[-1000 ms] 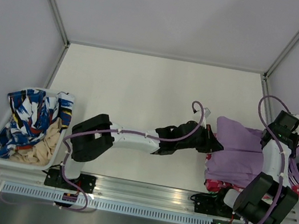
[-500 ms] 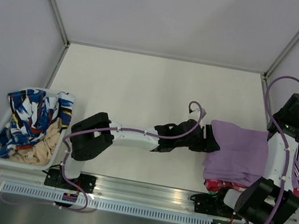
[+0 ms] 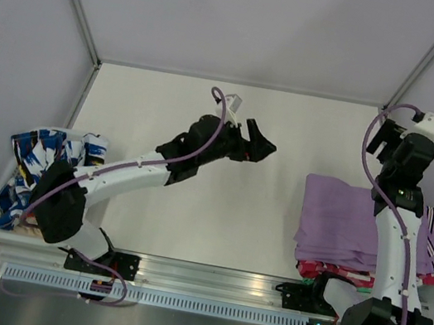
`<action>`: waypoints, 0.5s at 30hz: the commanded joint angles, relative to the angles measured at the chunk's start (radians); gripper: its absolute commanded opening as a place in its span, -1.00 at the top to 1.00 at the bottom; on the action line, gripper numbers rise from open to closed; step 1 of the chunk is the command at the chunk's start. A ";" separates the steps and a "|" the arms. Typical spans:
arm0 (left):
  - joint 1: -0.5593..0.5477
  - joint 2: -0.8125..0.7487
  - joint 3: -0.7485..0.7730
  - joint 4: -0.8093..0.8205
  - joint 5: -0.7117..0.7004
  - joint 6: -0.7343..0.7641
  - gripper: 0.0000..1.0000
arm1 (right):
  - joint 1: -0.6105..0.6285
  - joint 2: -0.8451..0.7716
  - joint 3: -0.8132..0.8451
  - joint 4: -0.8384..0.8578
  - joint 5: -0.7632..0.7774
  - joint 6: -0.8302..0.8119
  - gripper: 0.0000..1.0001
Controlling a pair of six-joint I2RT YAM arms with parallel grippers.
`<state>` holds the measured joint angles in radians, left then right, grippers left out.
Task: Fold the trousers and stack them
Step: Neatly place the folded trousers to the corner
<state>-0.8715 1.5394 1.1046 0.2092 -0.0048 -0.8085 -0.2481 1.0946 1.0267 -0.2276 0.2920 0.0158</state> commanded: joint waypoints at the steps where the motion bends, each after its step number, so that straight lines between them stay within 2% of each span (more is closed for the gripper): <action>1: 0.083 -0.108 0.027 -0.087 0.035 0.264 -0.93 | 0.102 -0.041 0.010 0.148 -0.298 0.098 -0.88; 2: 0.097 -0.125 0.052 -0.117 0.023 0.354 -0.93 | 0.125 -0.042 0.035 0.149 -0.325 0.099 -0.92; 3: 0.121 -0.139 0.063 -0.140 -0.019 0.388 -0.99 | 0.169 -0.042 0.045 0.157 -0.342 0.110 -0.96; 5: 0.163 -0.174 0.105 -0.203 -0.014 0.440 -0.99 | 0.210 -0.038 0.079 0.166 -0.376 0.124 -0.96; 9: 0.316 -0.138 0.245 -0.381 0.158 0.394 -0.99 | 0.291 -0.010 0.134 0.182 -0.494 0.228 -0.96; 10: 0.374 -0.122 0.270 -0.402 0.164 0.384 -0.99 | 0.293 0.001 0.169 0.169 -0.519 0.304 -0.96; 12: 0.425 -0.087 0.310 -0.424 0.199 0.370 -0.99 | 0.293 0.050 0.208 0.142 -0.609 0.346 -0.96; 15: 0.531 -0.071 0.373 -0.467 0.210 0.359 -0.99 | 0.293 0.134 0.323 -0.046 -0.691 0.320 -0.96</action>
<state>-0.4091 1.4464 1.4181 -0.1535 0.1371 -0.4774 0.0429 1.1648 1.2537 -0.1448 -0.2485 0.2810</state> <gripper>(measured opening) 0.993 0.979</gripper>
